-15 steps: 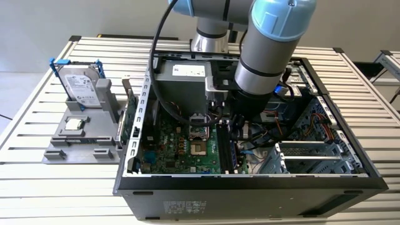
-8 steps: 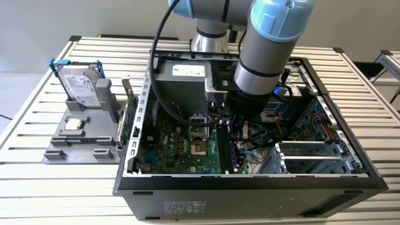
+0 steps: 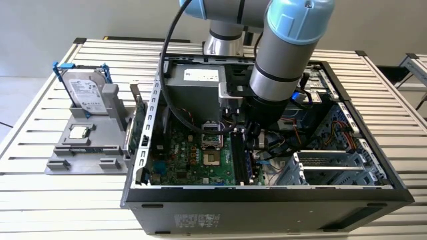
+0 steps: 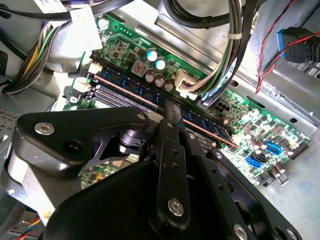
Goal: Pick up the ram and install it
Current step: 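Press down the ram until it locks into place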
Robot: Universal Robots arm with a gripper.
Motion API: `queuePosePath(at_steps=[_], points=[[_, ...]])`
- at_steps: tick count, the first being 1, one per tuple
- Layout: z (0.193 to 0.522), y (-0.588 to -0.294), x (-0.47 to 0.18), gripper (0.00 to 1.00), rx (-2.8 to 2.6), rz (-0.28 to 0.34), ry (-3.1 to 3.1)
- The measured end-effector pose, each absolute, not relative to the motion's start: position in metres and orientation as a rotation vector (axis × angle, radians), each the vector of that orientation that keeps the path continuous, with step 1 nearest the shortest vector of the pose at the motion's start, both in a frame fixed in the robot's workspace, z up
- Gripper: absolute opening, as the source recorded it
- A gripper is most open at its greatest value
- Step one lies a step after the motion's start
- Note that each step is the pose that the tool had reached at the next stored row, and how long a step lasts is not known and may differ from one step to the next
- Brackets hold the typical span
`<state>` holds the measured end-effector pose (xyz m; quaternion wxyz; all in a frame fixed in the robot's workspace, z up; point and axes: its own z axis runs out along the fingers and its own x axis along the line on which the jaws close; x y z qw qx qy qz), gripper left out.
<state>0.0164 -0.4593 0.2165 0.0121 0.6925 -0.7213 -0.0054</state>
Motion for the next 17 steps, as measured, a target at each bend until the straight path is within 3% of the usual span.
queuePosePath(at_steps=[17], points=[[0.2165,-0.4593,0.0164,0.00,2.159,-0.017,-2.248]])
